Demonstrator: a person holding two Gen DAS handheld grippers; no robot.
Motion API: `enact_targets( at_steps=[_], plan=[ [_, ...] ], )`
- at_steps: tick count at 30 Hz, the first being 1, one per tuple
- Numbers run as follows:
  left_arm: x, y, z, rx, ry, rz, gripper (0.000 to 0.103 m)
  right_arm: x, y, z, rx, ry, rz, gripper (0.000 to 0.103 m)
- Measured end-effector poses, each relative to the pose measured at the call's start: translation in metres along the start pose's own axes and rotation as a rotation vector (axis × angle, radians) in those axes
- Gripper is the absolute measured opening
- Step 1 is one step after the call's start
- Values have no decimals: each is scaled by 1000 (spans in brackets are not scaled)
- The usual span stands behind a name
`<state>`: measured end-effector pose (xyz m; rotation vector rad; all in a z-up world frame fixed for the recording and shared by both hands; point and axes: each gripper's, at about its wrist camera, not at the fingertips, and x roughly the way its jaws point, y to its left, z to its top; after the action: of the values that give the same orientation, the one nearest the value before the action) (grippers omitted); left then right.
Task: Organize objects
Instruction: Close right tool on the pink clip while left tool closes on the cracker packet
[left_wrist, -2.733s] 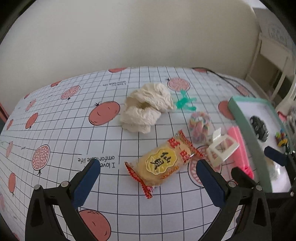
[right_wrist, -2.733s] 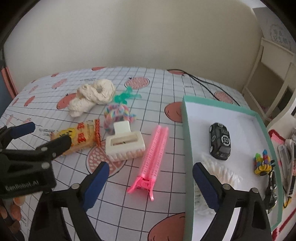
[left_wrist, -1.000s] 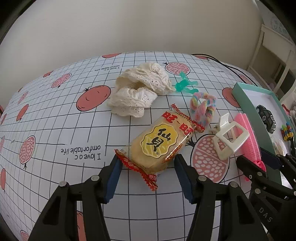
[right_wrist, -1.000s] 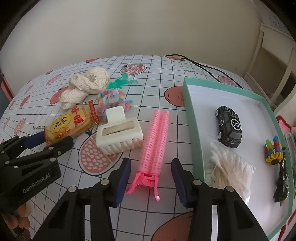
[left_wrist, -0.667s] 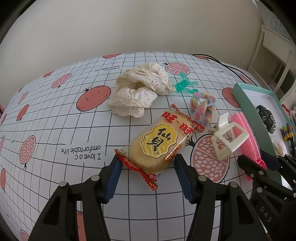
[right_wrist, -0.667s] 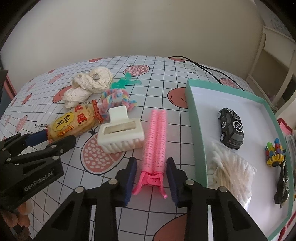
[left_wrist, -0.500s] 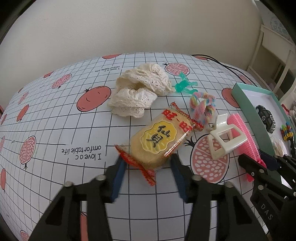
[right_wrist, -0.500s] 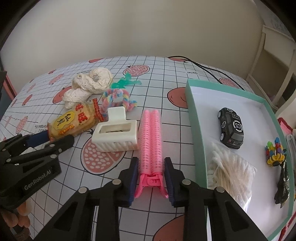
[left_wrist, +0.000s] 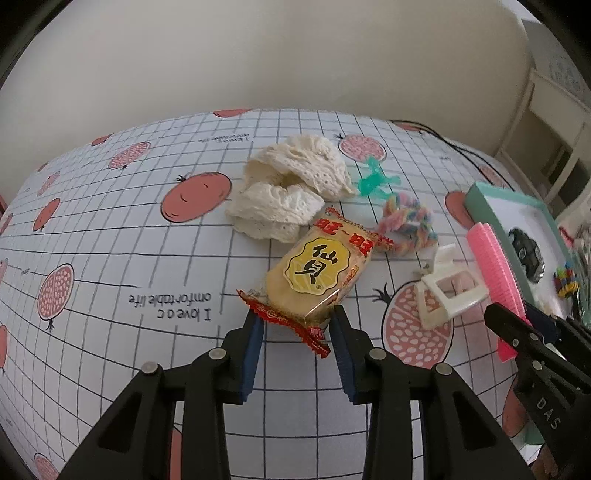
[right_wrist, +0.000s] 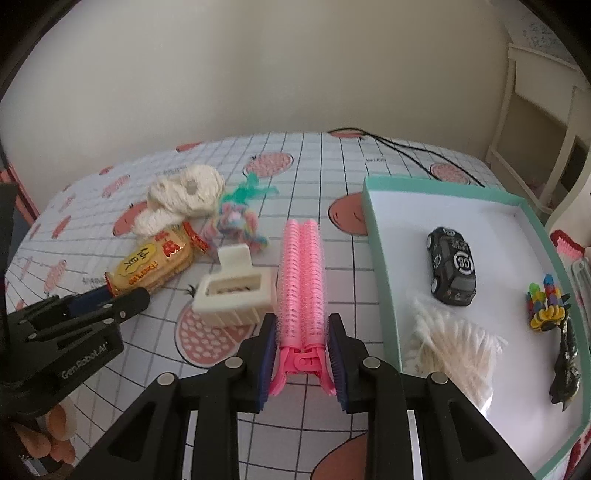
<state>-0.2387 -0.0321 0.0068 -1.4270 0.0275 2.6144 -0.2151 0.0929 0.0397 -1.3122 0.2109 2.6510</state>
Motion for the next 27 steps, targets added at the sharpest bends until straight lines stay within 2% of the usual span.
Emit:
enact_targets(
  at_steps=[1, 2, 13, 19, 21, 22, 27],
  plan=[
    [-1, 2, 1, -3, -3, -1, 36, -2, 0, 1, 3, -6, 5, 28],
    [-3, 3, 3, -7, -8, -4, 22, -3, 0, 2, 6, -13, 7, 28],
    [-22, 5, 14, -47, -51, -30, 19, -22, -8, 13, 27, -75, 32, 28],
    [-43, -1, 28, -53, -119, -40, 18, -30, -19, 17, 41, -98, 37, 28],
    [-51, -7, 32, -41, -143, -43, 13, -33, -23, 19, 46, -106, 36, 28],
    [-53, -10, 33, -37, -150, -45, 5, -35, -26, 19, 46, -111, 35, 28],
    [-62, -21, 39, -31, -169, -80, 5, -44, -41, 21, 55, -127, 21, 28]
  ],
)
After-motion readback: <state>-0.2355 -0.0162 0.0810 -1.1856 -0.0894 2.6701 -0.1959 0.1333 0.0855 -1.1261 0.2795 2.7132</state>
